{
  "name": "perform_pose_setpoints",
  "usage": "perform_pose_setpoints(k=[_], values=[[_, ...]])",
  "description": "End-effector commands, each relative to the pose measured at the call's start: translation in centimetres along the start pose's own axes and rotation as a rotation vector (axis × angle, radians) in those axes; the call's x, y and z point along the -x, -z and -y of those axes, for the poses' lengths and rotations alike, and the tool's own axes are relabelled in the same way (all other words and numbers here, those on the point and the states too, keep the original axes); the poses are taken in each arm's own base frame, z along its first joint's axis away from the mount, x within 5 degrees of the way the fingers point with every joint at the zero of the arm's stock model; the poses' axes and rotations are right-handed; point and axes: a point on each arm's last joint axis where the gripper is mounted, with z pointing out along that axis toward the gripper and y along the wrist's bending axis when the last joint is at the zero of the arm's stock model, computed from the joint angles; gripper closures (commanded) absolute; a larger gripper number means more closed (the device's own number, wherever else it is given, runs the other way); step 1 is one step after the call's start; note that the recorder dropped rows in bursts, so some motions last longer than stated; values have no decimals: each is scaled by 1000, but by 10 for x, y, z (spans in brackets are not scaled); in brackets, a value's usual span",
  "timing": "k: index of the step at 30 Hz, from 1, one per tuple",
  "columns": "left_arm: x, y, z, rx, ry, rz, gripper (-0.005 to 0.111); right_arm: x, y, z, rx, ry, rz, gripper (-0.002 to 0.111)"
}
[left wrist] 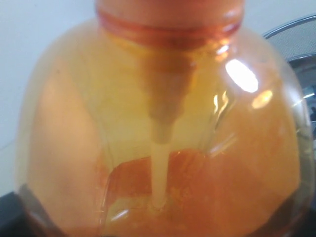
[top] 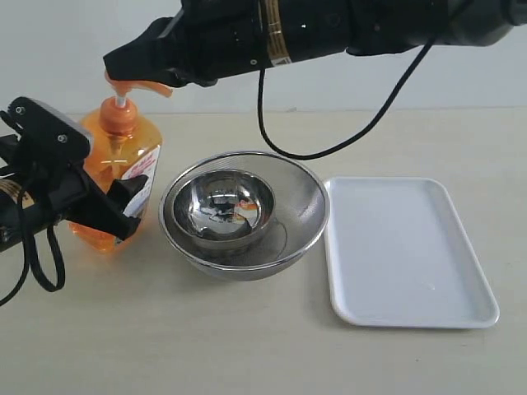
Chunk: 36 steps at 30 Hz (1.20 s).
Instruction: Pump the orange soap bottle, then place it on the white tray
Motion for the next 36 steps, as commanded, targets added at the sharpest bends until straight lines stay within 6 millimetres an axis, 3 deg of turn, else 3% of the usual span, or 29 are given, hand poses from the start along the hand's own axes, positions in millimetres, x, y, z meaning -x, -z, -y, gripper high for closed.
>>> perform_pose_setpoints(k=[1, 15, 25, 36], values=[[16, 0, -1, 10, -25, 116, 95, -10, 1, 7, -81, 75, -74, 108], [16, 0, -1, 10, -25, 114, 95, 11, 14, -8, -103, 129, -28, 108], [16, 0, -1, 9, -25, 112, 95, -21, -6, 14, -73, 51, -96, 108], [16, 0, -1, 10, -36, 114, 95, -25, -8, 15, -63, 40, -104, 108]])
